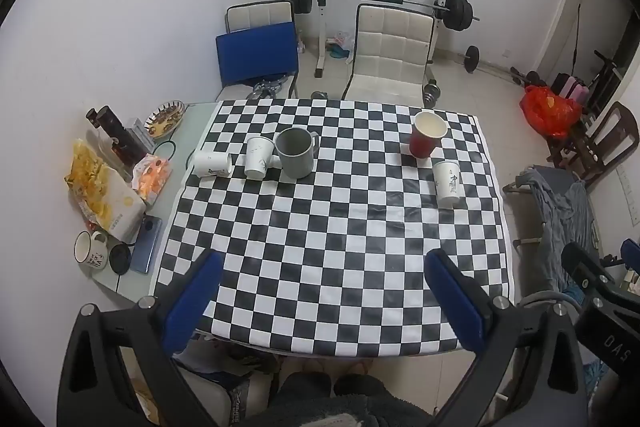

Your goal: Flip cup upright

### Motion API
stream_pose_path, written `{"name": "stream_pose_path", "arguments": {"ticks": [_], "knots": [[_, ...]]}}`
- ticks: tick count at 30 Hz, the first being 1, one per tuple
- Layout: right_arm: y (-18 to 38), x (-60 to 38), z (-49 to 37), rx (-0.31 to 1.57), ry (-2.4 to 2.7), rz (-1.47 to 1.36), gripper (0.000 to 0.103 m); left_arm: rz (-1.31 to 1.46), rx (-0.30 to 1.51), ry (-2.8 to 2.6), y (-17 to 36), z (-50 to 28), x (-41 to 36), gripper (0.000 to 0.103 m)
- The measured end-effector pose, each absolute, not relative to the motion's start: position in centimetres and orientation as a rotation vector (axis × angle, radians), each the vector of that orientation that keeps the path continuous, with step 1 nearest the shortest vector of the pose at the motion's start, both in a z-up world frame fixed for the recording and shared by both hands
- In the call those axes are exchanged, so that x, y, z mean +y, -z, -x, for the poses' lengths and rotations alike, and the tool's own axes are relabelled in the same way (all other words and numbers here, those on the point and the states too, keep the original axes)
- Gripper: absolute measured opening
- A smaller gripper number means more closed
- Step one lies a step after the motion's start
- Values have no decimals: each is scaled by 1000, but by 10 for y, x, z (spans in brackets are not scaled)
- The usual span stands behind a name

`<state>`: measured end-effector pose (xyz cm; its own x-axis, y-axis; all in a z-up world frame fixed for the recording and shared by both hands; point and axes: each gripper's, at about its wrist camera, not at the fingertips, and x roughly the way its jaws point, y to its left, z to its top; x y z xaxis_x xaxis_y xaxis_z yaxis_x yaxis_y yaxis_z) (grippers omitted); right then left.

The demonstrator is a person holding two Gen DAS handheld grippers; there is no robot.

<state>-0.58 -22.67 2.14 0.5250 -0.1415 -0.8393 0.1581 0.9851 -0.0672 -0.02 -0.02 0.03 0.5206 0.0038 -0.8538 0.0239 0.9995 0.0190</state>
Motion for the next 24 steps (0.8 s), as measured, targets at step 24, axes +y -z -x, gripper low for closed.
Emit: {"name": "stream_pose_path", "arguments": {"ticks": [24], "knots": [[-29, -224, 12, 988, 186, -12, 103, -29, 1006, 12, -12, -2, -9, 103]]}}
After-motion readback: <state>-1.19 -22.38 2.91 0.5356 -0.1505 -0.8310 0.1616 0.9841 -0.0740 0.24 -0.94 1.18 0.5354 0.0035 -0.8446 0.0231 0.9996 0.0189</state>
